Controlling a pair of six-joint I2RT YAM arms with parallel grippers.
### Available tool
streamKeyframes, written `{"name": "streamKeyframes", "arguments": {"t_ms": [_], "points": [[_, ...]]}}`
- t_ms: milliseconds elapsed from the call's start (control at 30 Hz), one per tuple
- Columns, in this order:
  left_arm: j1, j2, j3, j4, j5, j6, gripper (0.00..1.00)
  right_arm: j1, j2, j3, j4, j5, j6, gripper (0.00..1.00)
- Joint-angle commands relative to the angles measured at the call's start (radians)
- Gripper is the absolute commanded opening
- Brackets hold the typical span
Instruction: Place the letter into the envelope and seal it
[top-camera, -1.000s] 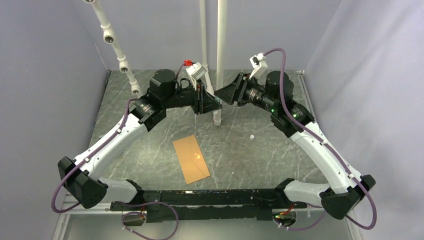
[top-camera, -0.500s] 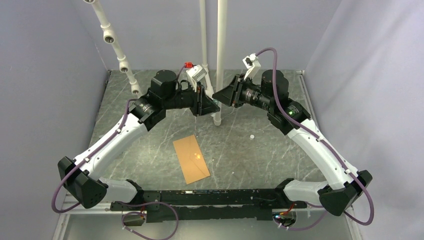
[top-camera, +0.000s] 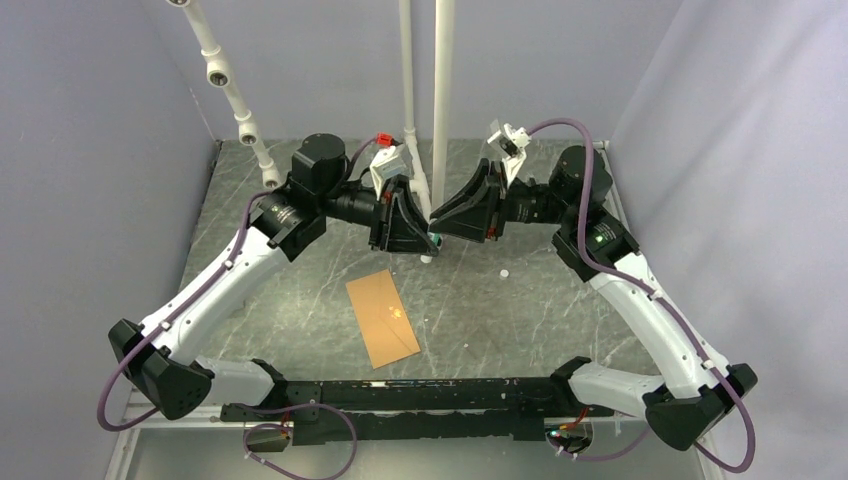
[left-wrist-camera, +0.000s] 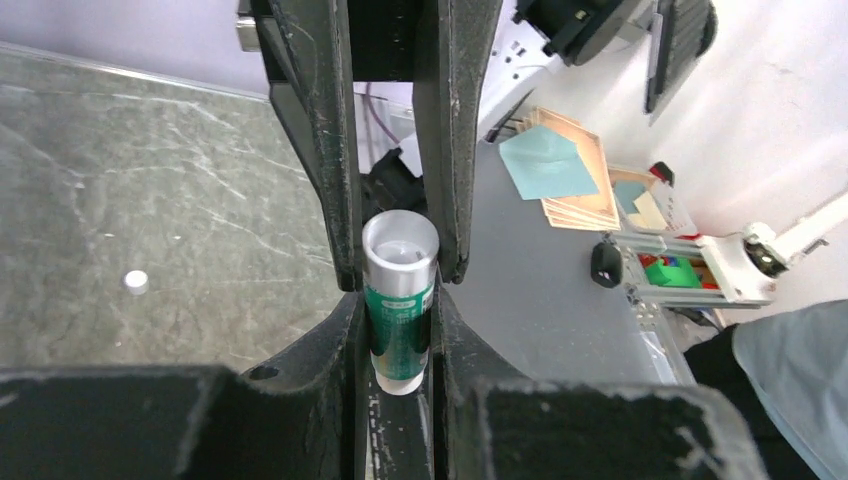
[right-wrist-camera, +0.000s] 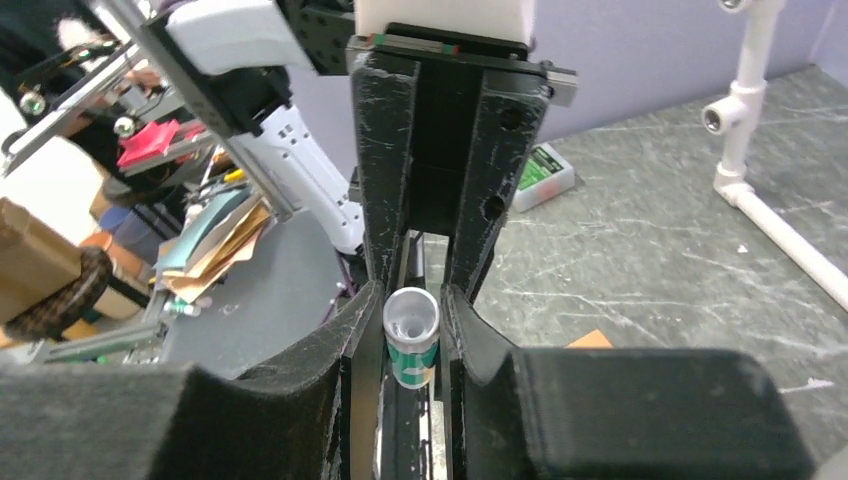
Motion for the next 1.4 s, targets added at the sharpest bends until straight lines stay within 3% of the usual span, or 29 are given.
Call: {"name": "streamKeyframes", "arguments": {"t_ms": [0, 67, 167, 233, 333, 400, 533, 667, 767, 833, 900, 1033, 1133, 1267, 1367], "points": [[-0.007, -0.022, 0.033, -0.019, -0.182, 0.051, 0.02, 0.027, -0.002, -0.014, 0.066, 0.272, 0.095, 0.22], [-0.006, -0.034, 0.029, -0.049, -0.349, 0.066, 0.02, 0.034, 0.024, 0.008, 0.010, 0.549, 0.222, 0.48], [-0.006, -0.054, -0.005, -0.013, -0.517, 0.040, 0.02, 0.088, 0.031, 0.019, -0.067, 0.865, 0.309, 0.59], [-0.007, -0.057, -0.024, 0.012, -0.567, 0.020, 0.03, 0.119, 0.043, 0.032, -0.094, 0.937, 0.318, 0.61], [-0.007, -0.037, -0.016, 0.012, -0.581, 0.006, 0.03, 0.147, 0.088, 0.084, -0.145, 0.945, 0.304, 0.62], [-0.005, -0.024, -0.011, 0.004, -0.584, 0.000, 0.02, 0.171, 0.104, 0.104, -0.172, 0.971, 0.290, 0.57], [-0.005, -0.027, -0.015, 0.004, -0.600, -0.011, 0.02, 0.175, 0.100, 0.093, -0.165, 0.955, 0.291, 0.32], [-0.006, -0.025, -0.005, -0.007, -0.611, -0.028, 0.02, 0.170, 0.108, 0.114, -0.188, 0.855, 0.286, 0.18], [-0.007, -0.014, 0.014, -0.021, -0.587, -0.030, 0.02, 0.157, 0.121, 0.149, -0.222, 0.761, 0.263, 0.00], [-0.007, -0.013, 0.023, -0.028, -0.543, -0.017, 0.02, 0.126, 0.112, 0.140, -0.200, 0.661, 0.234, 0.00], [-0.006, -0.012, 0.033, -0.041, -0.409, 0.020, 0.02, 0.063, 0.090, 0.104, -0.138, 0.510, 0.200, 0.00], [-0.007, 0.029, 0.084, -0.102, -0.090, 0.070, 0.03, -0.061, 0.024, -0.023, 0.168, 0.123, 0.198, 0.00], [-0.009, 0.053, 0.088, -0.080, 0.025, 0.048, 0.02, -0.099, 0.054, -0.022, 0.312, -0.125, 0.270, 0.00], [-0.009, 0.041, 0.055, 0.013, 0.092, 0.007, 0.02, -0.099, 0.060, -0.017, 0.381, -0.275, 0.292, 0.00], [-0.009, 0.044, 0.045, 0.074, 0.131, -0.033, 0.03, -0.099, 0.047, -0.015, 0.362, -0.269, 0.255, 0.00]]}}
